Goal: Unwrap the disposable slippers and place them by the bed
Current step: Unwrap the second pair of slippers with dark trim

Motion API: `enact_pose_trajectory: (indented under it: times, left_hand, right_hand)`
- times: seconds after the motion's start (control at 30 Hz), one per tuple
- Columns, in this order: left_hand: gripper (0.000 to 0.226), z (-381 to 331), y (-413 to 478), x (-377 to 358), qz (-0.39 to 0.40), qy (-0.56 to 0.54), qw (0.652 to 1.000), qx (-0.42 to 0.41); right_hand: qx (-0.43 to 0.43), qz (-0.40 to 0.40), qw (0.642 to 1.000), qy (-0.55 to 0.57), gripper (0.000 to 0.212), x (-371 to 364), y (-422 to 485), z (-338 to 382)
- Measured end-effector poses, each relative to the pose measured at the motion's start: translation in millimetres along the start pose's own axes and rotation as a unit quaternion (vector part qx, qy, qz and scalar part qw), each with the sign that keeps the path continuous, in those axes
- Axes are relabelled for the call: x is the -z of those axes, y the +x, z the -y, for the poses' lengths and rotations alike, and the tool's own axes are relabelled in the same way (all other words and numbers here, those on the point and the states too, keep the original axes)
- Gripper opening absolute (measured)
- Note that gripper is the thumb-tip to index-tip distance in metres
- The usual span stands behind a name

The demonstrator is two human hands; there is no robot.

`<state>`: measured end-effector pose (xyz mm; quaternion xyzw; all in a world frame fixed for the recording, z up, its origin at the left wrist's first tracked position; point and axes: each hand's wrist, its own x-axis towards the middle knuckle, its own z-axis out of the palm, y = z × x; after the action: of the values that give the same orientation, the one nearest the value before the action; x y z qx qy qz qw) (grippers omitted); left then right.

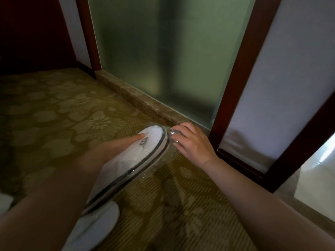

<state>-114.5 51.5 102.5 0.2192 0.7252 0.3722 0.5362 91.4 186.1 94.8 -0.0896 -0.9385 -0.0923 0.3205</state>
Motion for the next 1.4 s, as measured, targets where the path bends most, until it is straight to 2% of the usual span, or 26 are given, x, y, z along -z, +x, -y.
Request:
enact_pose_trajectory:
  times: [0.13,0.23,0.33,0.43,0.47,0.53,0.57,0.63,0.73,1.0,1.07,1.2,1.33,1.4]
  left_hand:
    - [0.076,0.4,2.7,3.3,0.011,0.001,1.0,0.008]
    - [0.07,0.5,5.2,3.0,0.001,0.01,1.0,0.007]
    - [0.077,2.4,8.7,3.9,-0.009,0.009,1.0,-0.008]
    - [0.054,1.7,8.2,-2.8,-0.036,-0.014,0.998,-0.042]
    - [0.054,1.2,10.9,-3.2,-0.055,-0.015,0.997,-0.052]
    - [0.065,-0.4,11.6,-3.3,-0.064,-0.003,0.995,-0.071]
    - [0.078,0.0,13.2,-1.8,-0.064,0.0,0.995,-0.072]
    - [0.092,2.0,17.2,-0.5,-0.068,0.024,0.996,-0.057]
    - [0.073,4.1,18.5,-2.3,-0.07,0.046,0.995,-0.061]
    - [0.059,6.8,23.1,-1.6,-0.065,0.032,0.995,-0.064]
    - [0.065,9.9,24.6,-1.5,-0.065,0.034,0.995,-0.063]
    - [0.084,14.8,27.4,1.0,-0.043,0.034,0.997,-0.051]
    - [0.087,19.4,32.3,0.3,-0.077,0.082,0.992,-0.058]
    - [0.082,22.6,32.9,-1.6,-0.075,0.099,0.989,-0.077]
  right_hand:
    - [-0.007,-0.014,1.0,0.011,0.012,-0.2,1.6,1.6]
    - [-0.028,0.004,0.999,0.015,0.011,1.3,1.5,1.8]
    - [-0.066,0.022,0.997,0.037,0.013,3.5,-0.2,2.4]
    - [-0.108,0.032,0.991,0.076,0.011,3.0,-2.0,2.6]
    - [-0.126,0.031,0.987,0.091,0.01,2.6,-2.1,2.3]
    - [-0.153,0.029,0.982,0.11,0.009,1.2,-1.8,0.9]
    - [-0.157,0.032,0.981,0.11,0.009,0.3,-1.8,0.2]
    - [-0.154,0.04,0.982,0.102,0.01,-2.1,-2.9,-1.0]
    - [-0.149,0.049,0.983,0.098,0.01,-4.3,-4.7,-0.8]
    - [-0.123,0.075,0.987,0.069,0.022,-8.9,-9.1,-0.7]
    - [-0.113,0.079,0.989,0.058,0.023,-10.5,-10.2,-0.4]
    - [-0.093,0.058,0.992,0.058,0.012,-14.5,-10.8,0.6]
    - [-0.171,0.065,0.974,0.132,0.012,-15.6,-9.6,1.2]
    - [-0.219,0.064,0.96,0.165,0.012,-14.9,-10.3,0.3]
